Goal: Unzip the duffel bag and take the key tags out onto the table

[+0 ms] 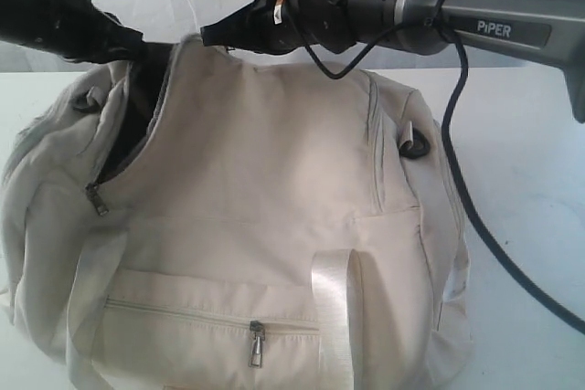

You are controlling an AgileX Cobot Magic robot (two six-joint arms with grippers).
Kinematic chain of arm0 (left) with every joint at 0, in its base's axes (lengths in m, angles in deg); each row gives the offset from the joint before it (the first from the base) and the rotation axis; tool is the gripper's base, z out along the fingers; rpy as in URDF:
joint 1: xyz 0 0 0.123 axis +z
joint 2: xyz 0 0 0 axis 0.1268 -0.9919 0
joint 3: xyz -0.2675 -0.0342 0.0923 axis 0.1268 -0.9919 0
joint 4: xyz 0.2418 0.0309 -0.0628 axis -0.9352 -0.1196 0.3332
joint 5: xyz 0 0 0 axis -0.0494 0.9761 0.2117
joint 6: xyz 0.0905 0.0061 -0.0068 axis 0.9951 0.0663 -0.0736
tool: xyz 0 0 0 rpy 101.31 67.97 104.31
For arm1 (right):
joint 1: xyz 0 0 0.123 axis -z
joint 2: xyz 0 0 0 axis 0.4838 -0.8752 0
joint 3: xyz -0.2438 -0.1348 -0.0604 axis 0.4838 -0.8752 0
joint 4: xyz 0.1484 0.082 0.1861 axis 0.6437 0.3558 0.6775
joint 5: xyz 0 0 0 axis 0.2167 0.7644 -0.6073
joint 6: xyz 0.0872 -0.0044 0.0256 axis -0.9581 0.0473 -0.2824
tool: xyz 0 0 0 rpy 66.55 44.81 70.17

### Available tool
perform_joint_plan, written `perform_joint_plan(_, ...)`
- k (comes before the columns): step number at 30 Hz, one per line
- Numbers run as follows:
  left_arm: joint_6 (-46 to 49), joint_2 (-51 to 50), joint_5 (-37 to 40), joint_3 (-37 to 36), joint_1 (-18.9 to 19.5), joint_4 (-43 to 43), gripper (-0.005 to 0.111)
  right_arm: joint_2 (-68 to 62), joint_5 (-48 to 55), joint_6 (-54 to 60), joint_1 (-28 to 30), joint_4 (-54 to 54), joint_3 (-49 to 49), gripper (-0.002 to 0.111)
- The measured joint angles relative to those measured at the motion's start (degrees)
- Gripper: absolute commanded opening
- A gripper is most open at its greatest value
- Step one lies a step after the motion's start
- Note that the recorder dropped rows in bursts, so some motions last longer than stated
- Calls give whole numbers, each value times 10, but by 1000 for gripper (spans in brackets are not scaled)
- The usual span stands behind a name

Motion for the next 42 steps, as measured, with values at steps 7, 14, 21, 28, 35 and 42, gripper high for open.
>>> perform_joint_plan(7, -19, 12, 30, 0, 44, -3, 0, 0, 12, 10, 10, -1, 0, 0)
perform_joint_plan(14, -38, 17, 58, 0, 62, -30, 0, 8, 52, 23, 13, -17, 0, 0)
perform_joint_plan(21, -47, 18, 61, 0, 63, -38, 0, 47, 85, 36, 34, -16, 0, 0)
perform_joint_plan(28, -47, 18, 64, 0, 64, -38, 0, 79, 168, 75, 61, -5, 0, 0)
perform_joint_plan(35, -48, 19, 65, 0, 66, -42, 0, 119, 222, 148, 69, 44, -1, 0)
perform_joint_plan(42, -48, 19, 63, 0, 66, -44, 0, 146, 276, 192, 74, 62, -13, 0)
